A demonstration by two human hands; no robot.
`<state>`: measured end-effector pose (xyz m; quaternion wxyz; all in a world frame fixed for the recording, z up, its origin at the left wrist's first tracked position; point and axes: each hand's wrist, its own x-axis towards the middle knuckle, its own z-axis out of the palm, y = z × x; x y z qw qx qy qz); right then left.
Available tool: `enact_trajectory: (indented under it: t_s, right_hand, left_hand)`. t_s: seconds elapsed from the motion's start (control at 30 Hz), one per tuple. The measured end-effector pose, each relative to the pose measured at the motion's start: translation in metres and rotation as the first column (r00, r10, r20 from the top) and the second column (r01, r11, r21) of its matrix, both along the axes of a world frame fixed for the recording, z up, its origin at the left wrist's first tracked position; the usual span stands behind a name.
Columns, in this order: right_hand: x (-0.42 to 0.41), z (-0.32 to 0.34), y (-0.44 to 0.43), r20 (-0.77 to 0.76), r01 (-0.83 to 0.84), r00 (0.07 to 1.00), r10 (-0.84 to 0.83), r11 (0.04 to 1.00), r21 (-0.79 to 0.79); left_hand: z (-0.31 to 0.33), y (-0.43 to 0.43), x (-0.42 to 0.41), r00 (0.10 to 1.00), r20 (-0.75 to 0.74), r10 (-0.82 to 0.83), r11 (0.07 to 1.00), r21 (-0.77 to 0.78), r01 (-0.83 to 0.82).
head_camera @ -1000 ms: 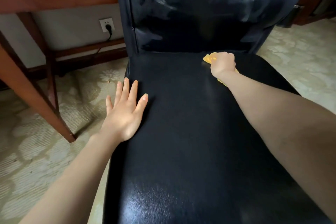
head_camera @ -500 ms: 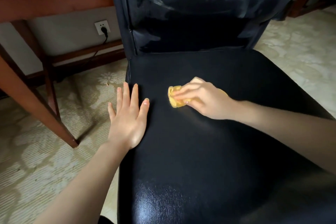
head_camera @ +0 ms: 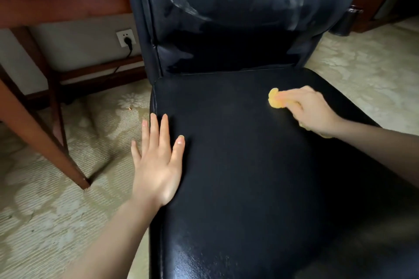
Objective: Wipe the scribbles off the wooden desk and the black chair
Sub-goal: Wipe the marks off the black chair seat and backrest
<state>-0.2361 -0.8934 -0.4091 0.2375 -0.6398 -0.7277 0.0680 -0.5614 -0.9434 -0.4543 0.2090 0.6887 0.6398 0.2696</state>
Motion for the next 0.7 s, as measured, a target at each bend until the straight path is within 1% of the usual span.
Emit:
enact_trajectory:
  t_s: [0.07,0.13,0.2,0.27,0.37,0.47,0.57,0.7]
  right_hand:
    - [0.001,0.000,0.029,-0.026,0.122,0.992,-0.121,0.992,0.016]
    - [-0.001,-0.006,0.065,0.010,0.291,0.957,-0.291,0.957,0.010]
    - [-0.011,-0.007,0.097,0.055,0.484,0.874,-0.482,0.875,-0.026]
    - [-0.026,0.000,0.111,0.098,0.598,0.801,-0.590,0.796,-0.093]
    - [-0.044,0.008,0.131,0.140,0.616,0.787,-0.601,0.776,-0.135]
    - [-0.067,0.010,0.142,0.161,0.573,0.819,-0.550,0.801,-0.176]
    - [-0.099,0.011,0.144,0.144,0.493,0.870,-0.472,0.839,-0.231]
    - [-0.148,0.014,0.142,0.140,0.342,0.938,-0.316,0.907,-0.245]
  left_hand:
    - [-0.001,-0.001,0.000,1.000,0.009,0.007,1.000,0.009,-0.007]
    - [-0.003,-0.002,0.001,1.000,0.014,0.011,1.000,0.016,-0.011]
    - [-0.004,-0.002,0.000,1.000,0.023,0.020,0.999,0.031,-0.021]
    - [-0.004,-0.005,0.001,0.999,0.037,0.023,0.999,0.038,-0.024]
    - [-0.006,-0.004,0.001,0.997,0.066,0.032,0.998,0.043,-0.035]
    - [-0.006,-0.004,0.002,0.996,0.084,0.034,0.998,0.042,-0.038]
    - [-0.007,-0.003,0.002,0.996,0.083,0.032,0.999,0.041,-0.035]
    - [-0.008,-0.002,0.002,0.997,0.070,0.038,0.998,0.047,-0.042]
